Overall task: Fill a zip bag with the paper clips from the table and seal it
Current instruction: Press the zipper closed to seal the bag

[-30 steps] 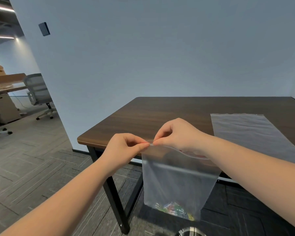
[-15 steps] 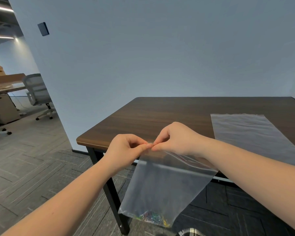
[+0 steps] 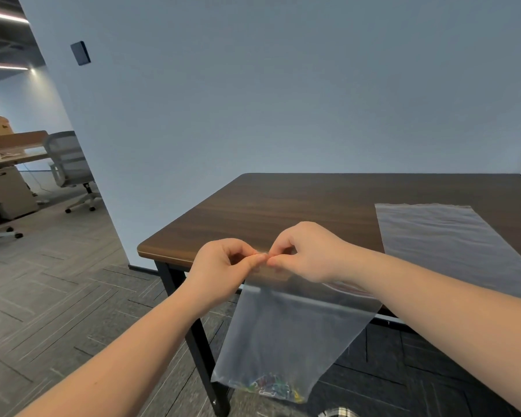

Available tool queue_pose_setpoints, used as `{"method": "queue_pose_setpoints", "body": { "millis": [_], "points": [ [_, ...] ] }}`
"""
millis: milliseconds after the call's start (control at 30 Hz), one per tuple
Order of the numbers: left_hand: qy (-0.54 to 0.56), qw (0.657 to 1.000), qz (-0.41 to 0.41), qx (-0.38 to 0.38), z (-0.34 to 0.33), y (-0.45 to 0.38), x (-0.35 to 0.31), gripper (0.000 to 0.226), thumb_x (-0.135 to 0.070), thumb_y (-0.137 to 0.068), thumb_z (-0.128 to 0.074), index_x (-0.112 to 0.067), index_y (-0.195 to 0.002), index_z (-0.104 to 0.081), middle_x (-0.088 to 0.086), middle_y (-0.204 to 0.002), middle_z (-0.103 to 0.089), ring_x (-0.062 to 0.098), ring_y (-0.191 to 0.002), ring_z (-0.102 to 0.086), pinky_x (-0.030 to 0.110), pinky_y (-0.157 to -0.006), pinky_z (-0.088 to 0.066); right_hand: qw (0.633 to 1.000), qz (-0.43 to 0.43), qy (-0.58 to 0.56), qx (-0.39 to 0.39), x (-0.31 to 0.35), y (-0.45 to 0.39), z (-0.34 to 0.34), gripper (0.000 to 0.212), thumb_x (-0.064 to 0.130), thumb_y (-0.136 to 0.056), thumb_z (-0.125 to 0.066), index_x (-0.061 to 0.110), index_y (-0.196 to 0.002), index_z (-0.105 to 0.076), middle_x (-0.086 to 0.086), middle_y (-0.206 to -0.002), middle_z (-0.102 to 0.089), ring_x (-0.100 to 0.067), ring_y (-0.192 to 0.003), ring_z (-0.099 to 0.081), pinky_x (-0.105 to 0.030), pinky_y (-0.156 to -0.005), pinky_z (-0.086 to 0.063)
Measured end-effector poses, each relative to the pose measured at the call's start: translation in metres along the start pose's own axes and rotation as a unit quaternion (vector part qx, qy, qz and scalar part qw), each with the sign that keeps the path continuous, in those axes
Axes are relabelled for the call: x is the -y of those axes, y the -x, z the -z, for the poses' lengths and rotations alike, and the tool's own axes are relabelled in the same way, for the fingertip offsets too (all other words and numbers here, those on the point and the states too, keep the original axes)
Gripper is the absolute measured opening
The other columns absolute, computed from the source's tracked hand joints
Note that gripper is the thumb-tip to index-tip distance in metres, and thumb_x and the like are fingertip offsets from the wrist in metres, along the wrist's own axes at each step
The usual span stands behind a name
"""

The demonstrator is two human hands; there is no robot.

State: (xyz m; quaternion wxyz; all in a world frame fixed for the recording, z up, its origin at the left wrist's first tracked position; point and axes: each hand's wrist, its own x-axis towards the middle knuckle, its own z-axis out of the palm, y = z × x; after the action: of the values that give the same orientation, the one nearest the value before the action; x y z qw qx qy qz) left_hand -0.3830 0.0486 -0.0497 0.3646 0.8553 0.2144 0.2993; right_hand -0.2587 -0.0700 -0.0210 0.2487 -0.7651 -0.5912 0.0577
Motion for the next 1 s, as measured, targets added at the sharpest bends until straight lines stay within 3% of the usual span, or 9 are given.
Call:
{"method": "queue_pose_setpoints", "body": {
  "millis": [133,233,333,433,533,833,1000],
  "points": [
    [0.0,1.0,0.001,-0.014,0.0,-0.003,-0.003,0.027,-0.021,-0.082,-0.073,-0.028,-0.058,-0.067,-0.01,-0.055,-0.064,0.001,-0.052,-0.052,0.009,-0.051,-0.04,1.0,0.002,0.01,-0.015,0.0,-0.003,0.0,0.023,0.031,-0.09,-0.058,0.016,-0.092,-0.075,0.0,-0.093,-0.073,-0.019,-0.088,-0.063,-0.039,-0.084,-0.051],
    [-0.001,1.0,0.005,-0.021,-0.001,-0.003,-0.004,0.026,-0.02,-0.084,-0.072,-0.026,-0.059,-0.065,-0.002,-0.061,-0.064,0.01,-0.058,-0.053,0.017,-0.055,-0.043,1.0,0.006,0.022,-0.012,-0.002,-0.002,0.0,0.024,0.033,-0.091,-0.056,0.017,-0.095,-0.074,0.001,-0.096,-0.073,-0.019,-0.091,-0.063,-0.04,-0.086,-0.051],
    [-0.005,1.0,0.0,-0.029,-0.004,-0.003,-0.008,0.028,-0.019,-0.084,-0.071,-0.026,-0.058,-0.064,-0.004,-0.061,-0.063,0.01,-0.058,-0.053,0.021,-0.058,-0.044,0.999,0.015,0.048,-0.019,-0.006,0.001,0.002,0.025,0.036,-0.092,-0.053,0.02,-0.098,-0.072,0.003,-0.098,-0.072,-0.018,-0.093,-0.062,-0.037,-0.087,-0.049],
    [-0.004,0.999,0.002,-0.043,-0.005,-0.003,-0.013,0.025,-0.018,-0.085,-0.07,-0.021,-0.061,-0.065,-0.002,-0.069,-0.07,0.018,-0.069,-0.062,0.034,-0.07,-0.052,0.992,0.038,0.112,-0.034,-0.012,0.005,0.006,0.024,0.036,-0.094,-0.048,0.025,-0.1,-0.069,0.007,-0.099,-0.071,-0.017,-0.096,-0.059,-0.033,-0.087,-0.04],
    [0.003,0.999,0.002,-0.05,-0.005,-0.003,-0.017,0.02,-0.019,-0.085,-0.07,-0.014,-0.066,-0.069,0.001,-0.079,-0.075,0.02,-0.075,-0.066,0.038,-0.075,-0.055,0.985,0.058,0.154,-0.058,-0.021,0.012,0.009,0.024,0.034,-0.095,-0.046,0.025,-0.096,-0.068,0.008,-0.096,-0.07,-0.017,-0.096,-0.057,-0.033,-0.081,-0.034],
    [0.0,0.997,0.008,-0.076,0.004,0.002,-0.016,0.021,-0.022,-0.086,-0.069,-0.011,-0.068,-0.071,0.013,-0.077,-0.073,0.017,-0.07,-0.061,0.038,-0.075,-0.053,0.973,0.075,0.2,-0.088,-0.039,0.037,0.013,0.026,0.031,-0.097,-0.041,0.025,-0.09,-0.065,0.012,-0.087,-0.065,-0.014,-0.095,-0.051,-0.034,-0.078,-0.036],
    [0.013,0.995,0.016,-0.094,0.012,-0.002,-0.016,0.023,-0.021,-0.086,-0.069,-0.015,-0.064,-0.068,0.006,-0.071,-0.069,0.016,-0.067,-0.058,0.027,-0.065,-0.045,0.969,0.068,0.217,-0.102,-0.047,0.043,0.02,0.026,0.032,-0.097,-0.039,0.026,-0.093,-0.065,0.011,-0.094,-0.066,-0.013,-0.1,-0.051,-0.032,-0.074,-0.03]
  ]
}}
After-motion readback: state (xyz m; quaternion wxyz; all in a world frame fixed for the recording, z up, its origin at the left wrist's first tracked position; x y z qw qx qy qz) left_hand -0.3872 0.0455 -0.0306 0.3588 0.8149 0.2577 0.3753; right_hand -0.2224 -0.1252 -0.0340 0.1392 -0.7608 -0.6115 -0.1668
